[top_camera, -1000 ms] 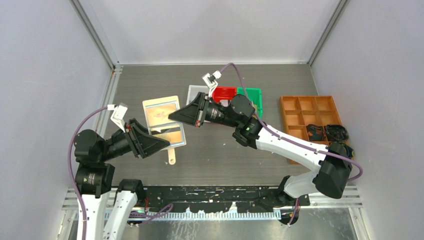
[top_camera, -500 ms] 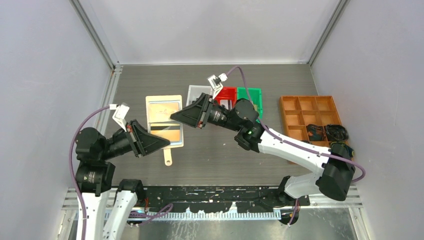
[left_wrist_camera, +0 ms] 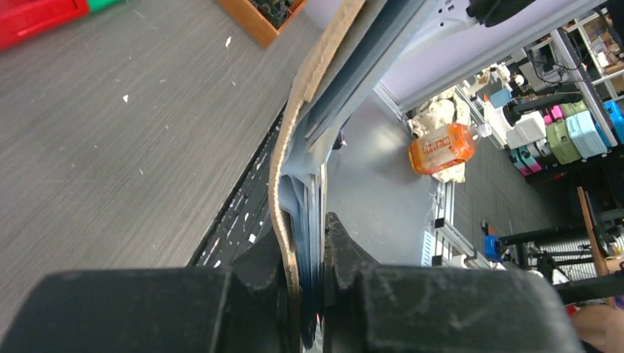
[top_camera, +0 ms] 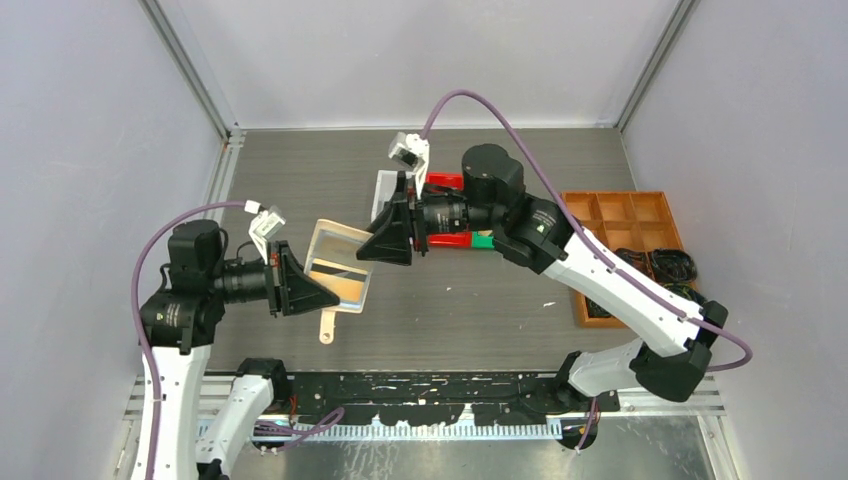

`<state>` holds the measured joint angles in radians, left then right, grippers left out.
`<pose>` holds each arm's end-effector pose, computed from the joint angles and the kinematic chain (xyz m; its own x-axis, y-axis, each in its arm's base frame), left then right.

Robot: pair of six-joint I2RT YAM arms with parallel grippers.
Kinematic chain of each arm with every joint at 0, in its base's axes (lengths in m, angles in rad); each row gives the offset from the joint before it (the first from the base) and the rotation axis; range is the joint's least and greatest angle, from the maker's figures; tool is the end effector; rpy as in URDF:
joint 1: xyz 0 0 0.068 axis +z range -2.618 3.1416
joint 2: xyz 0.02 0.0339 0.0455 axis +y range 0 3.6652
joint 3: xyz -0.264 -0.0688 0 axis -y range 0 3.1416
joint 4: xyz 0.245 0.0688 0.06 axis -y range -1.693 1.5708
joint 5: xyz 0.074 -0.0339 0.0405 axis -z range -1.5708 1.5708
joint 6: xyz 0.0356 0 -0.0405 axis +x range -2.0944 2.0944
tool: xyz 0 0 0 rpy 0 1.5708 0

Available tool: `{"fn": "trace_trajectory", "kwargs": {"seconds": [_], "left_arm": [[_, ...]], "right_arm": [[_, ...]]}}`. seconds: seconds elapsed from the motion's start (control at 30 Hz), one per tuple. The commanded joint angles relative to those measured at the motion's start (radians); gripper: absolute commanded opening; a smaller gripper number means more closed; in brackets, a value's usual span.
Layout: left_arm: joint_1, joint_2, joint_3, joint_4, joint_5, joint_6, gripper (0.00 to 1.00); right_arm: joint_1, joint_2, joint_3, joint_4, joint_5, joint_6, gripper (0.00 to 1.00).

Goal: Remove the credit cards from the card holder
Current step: Remove the credit card from the card holder.

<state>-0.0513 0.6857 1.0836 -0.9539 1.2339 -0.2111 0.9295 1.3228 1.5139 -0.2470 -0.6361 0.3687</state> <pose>0.0893 -0.0382 0.3856 -0.6867 -0.0341 -0.7261 0.6889 0.2883 -0.6650 0.1546 0.2425 0.4691 -0.3914 -0.0396 -0.9194 -0.9202 0.0217 0.3908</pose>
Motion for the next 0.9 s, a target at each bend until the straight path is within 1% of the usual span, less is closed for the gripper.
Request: {"fn": "trace_trajectory", "kwargs": {"seconds": [0.0,0.07,0.23,0.3,0.43,0.6,0.67,0.73,0.77,0.8,0.87], "left_arm": [[-0.003,0.011,0.062,-0.163,0.049,0.192,0.06],[-0.002,0.035,0.07,-0.22,0.07,0.234,0.1],[-0.003,0.117,0.146,-0.455,0.047,0.458,0.1],[-0.003,0.139,0.165,-0.521,0.037,0.518,0.1],[-0.004,0.139,0.168,-0.522,0.032,0.515,0.1],[-0.011,0.131,0.169,-0.503,0.019,0.501,0.1],[-0.013,0.132,0.171,-0.501,0.017,0.501,0.1],[-0.013,0.132,0.175,-0.496,0.013,0.5,0.12],[-0.014,0.133,0.178,-0.496,0.011,0.5,0.16],[-0.014,0.133,0.183,-0.496,0.01,0.504,0.2],[-0.013,0.131,0.195,-0.491,0.013,0.511,0.31]], "right_arm": [[0.002,0.057,0.103,-0.268,-0.05,-0.182,0.48],[0.004,0.076,0.139,-0.307,-0.055,-0.203,0.49],[0.014,0.13,0.214,-0.378,-0.057,-0.254,0.5],[0.025,0.158,0.243,-0.395,-0.069,-0.262,0.5],[0.061,0.217,0.311,-0.446,-0.079,-0.295,0.45],[0.083,0.257,0.353,-0.493,-0.107,-0.317,0.33],[0.082,0.249,0.351,-0.494,-0.114,-0.321,0.24],[0.083,0.238,0.349,-0.488,-0.131,-0.321,0.12],[0.082,0.23,0.347,-0.478,-0.136,-0.318,0.05],[0.082,0.221,0.343,-0.461,-0.139,-0.31,0.01],[0.082,0.199,0.327,-0.414,-0.114,-0.283,0.01]]}}
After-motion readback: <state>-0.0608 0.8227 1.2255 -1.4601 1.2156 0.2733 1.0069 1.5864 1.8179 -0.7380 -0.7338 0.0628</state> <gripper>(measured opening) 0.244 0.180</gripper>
